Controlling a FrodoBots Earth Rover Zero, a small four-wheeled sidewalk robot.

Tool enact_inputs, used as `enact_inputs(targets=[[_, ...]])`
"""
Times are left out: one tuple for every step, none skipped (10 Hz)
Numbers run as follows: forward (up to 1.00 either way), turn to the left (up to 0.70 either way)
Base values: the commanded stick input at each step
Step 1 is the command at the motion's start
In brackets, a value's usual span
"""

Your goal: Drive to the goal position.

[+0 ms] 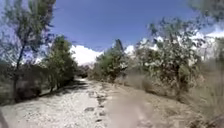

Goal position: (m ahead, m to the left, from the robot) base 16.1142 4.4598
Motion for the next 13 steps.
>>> enact_inputs(targets=[[0.44, 0.02], [0.44, 0.02], [0.44, 0.02], [0.44, 0.07], [0.44, 0.22], [0.44, 0.27], [0.44, 0.27], [0.44, 0.14], [0.44, 0.02], [0.44, 0.02], [0.44, 0.02], [0.44, 0.17], [0.44, 0.27]])
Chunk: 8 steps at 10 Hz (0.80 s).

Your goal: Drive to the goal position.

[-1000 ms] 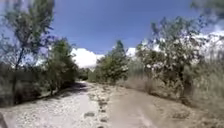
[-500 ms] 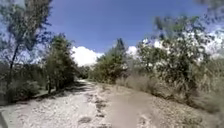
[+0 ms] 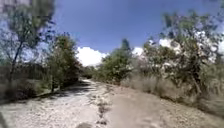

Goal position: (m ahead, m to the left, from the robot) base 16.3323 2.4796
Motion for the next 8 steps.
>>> enact_inputs(targets=[[0.44, 0.27], [0.44, 0.25], [0.44, 0.09], [0.44, 0.02], [0.44, 0.02], [0.44, 0.02], [0.44, 0.02], [0.44, 0.03]])
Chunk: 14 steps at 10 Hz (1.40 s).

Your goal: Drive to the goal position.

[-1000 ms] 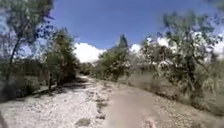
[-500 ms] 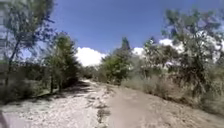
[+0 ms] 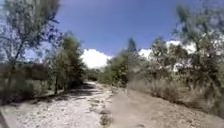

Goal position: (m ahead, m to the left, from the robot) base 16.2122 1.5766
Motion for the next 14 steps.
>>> enact_inputs(targets=[[0.44, 0.19], [0.44, 0.27], [0.44, 0.27], [0.44, 0.24], [0.44, 0.04], [0.44, 0.02], [0.44, 0.02], [0.44, 0.02], [0.44, 0.06], [0.44, 0.25], [0.44, 0.25], [0.44, 0.19], [0.44, 0.09], [0.44, 0.02]])
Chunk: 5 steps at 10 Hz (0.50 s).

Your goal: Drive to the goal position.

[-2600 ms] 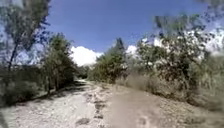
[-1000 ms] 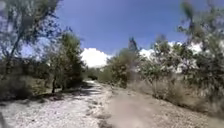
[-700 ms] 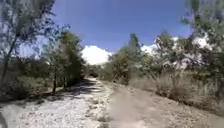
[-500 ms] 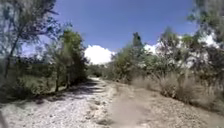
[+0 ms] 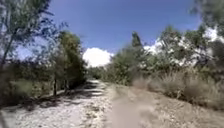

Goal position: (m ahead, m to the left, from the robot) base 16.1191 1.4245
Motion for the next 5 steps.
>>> enact_inputs(targets=[[0.44, 0.02], [0.44, 0.02], [0.44, 0.02], [0.44, 0.02], [0.44, 0.11]])
